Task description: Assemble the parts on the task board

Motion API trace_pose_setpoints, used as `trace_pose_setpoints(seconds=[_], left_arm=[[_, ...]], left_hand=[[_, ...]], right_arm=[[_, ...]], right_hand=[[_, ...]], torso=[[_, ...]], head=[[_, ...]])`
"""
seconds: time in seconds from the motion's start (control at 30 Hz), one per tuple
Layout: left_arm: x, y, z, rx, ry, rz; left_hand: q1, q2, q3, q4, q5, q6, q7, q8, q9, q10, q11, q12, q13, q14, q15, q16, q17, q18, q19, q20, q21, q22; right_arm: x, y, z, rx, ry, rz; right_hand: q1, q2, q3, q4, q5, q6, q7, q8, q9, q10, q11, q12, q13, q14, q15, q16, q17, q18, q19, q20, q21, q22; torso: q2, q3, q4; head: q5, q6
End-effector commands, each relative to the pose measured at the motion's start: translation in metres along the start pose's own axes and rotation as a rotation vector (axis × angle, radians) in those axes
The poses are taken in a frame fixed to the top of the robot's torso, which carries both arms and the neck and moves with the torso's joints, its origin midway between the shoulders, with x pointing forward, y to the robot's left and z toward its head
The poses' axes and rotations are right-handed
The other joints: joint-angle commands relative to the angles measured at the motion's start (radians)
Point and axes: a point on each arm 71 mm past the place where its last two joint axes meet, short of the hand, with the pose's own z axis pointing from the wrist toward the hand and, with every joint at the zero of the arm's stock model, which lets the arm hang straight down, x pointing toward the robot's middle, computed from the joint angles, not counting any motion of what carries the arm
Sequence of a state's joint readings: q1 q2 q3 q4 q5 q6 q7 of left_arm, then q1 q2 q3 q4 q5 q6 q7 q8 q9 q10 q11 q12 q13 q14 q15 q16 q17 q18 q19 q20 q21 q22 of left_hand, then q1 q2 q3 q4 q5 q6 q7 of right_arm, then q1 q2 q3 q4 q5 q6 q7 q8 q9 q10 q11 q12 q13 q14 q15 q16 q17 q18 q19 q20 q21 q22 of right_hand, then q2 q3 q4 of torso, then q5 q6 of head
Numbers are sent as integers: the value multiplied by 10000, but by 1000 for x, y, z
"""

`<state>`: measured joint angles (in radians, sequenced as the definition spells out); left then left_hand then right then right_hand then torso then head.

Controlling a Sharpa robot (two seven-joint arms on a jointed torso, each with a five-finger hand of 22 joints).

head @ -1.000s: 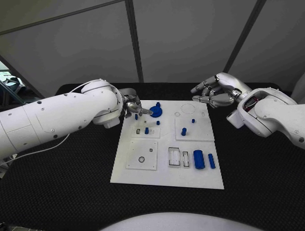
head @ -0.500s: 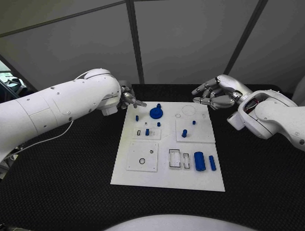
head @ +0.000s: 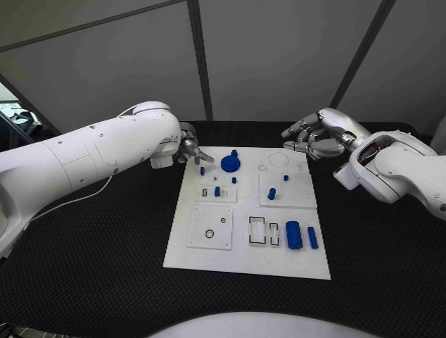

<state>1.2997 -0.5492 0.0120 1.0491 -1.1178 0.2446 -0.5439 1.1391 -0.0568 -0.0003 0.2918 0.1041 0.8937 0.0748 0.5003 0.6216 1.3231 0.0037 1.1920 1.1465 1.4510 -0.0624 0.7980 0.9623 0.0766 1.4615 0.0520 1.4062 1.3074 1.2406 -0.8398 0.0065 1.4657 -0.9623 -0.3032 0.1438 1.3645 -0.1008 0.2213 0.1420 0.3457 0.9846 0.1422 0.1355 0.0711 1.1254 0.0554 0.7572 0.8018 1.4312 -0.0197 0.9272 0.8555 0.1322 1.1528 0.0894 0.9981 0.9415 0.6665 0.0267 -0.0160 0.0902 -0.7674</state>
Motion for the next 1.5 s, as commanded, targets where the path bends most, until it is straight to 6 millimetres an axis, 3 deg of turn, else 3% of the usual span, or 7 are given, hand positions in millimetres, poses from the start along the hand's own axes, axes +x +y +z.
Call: trace_pose_setpoints(seconds=[0.03,0.33,0.53,1.03,1.5], left_arm=[[2,0,1,-39,288,465],[7,0,5,-174,555,677],[8,0,6,-173,612,715],[10,-1,6,-160,739,800],[11,-3,7,-44,892,718]], left_hand=[[-37,99,-72,-1,13,85,6,-11,-19,39,-11,16,-17,6,44,6,11,-275,54,-10,31,752],[124,286,-140,-50,50,181,-29,62,-19,37,-36,29,-18,5,29,2,9,-280,69,-21,45,783],[204,332,-163,-64,56,209,-42,98,-7,41,-48,39,-14,5,21,2,10,-286,83,-27,65,811],[624,700,-209,-99,72,277,-101,318,135,57,-98,70,-10,7,-16,-2,10,-301,114,-60,106,888],[821,846,-214,-140,81,252,-110,376,189,58,-107,68,-22,8,-23,-2,12,-318,147,-67,159,960]], right_arm=[[-1,2,1,-131,-30,34],[0,3,1,-145,-30,35],[0,3,1,-140,-35,28],[0,3,1,-159,-83,21],[1,4,2,-184,-47,33]], right_hand=[[48,34,70,10,63,16,37,-55,-10,-64,-9,-44,-15,23,-4,-69,0,126,6,21,-54,-17],[83,32,88,-12,68,17,37,-57,-10,-63,-11,-41,-19,31,-7,-73,13,125,15,18,-62,-19],[83,32,88,-12,68,17,37,-57,-10,-63,-11,-41,-19,31,-7,-73,13,125,15,18,-62,-19],[106,28,100,-28,70,19,38,-57,-10,-92,-10,-85,-64,23,-8,-132,-38,130,5,17,-90,-43],[107,27,100,-28,70,19,38,-57,-10,-92,-10,-86,-65,23,-8,-132,-38,130,5,16,-90,-44]], torso=[[-14,0,-18],[-9,3,11],[-11,8,-7],[-22,1,-1],[-21,8,-5]], head=[[23,3],[82,18],[139,-25],[145,-75],[158,-124]])
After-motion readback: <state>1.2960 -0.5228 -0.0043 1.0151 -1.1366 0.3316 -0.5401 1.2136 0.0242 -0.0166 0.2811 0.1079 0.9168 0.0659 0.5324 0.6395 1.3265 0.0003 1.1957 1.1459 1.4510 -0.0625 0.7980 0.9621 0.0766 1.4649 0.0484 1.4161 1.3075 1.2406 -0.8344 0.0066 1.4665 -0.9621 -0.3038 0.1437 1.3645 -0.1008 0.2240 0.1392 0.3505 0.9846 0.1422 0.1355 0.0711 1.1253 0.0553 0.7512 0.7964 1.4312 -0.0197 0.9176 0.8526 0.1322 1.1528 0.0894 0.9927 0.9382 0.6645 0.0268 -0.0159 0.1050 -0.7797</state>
